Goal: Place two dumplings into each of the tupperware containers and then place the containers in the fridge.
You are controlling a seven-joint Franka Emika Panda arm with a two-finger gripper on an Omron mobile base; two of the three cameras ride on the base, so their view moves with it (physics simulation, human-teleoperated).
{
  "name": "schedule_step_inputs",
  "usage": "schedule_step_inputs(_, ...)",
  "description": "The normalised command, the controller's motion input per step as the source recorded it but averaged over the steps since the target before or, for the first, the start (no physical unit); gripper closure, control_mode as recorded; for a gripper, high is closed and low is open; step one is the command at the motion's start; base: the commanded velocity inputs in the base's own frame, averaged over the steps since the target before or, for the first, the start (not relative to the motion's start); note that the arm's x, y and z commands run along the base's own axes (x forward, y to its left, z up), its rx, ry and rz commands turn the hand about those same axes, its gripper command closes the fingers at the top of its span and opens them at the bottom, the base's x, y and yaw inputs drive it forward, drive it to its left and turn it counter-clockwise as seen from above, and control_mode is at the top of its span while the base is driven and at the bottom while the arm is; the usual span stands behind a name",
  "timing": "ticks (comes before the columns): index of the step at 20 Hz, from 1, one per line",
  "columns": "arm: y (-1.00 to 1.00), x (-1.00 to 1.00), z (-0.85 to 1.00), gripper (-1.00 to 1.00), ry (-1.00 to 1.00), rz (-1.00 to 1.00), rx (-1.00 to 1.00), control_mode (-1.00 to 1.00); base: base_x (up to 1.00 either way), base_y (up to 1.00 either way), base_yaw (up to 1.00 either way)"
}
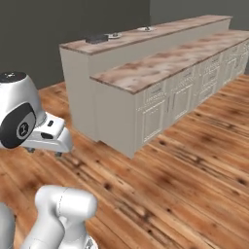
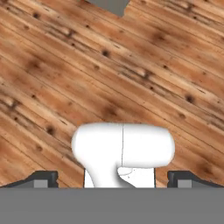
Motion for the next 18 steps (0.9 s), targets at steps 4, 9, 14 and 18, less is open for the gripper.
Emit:
schedule_step_inputs(4,0.00,0.00,0.00,-1.00,0.00,0.00,0.00,1.00,0.77,1.00,-0.30)
schedule_step_inputs(9,0.00,0.00,0.00,-1.00,0.00,0.00,0.00,1.00,0.78,1.00,-0.31)
schedule_step_inputs(14,0.00,0.00,0.00,-1.00,0.00,0.00,0.00,1.00,0.81,1.00,-0.35)
schedule_step_inputs(18,0.00,0.00,0.00,-1.00,0.00,0.00,0.00,1.00,0.79,1.00,-0.35)
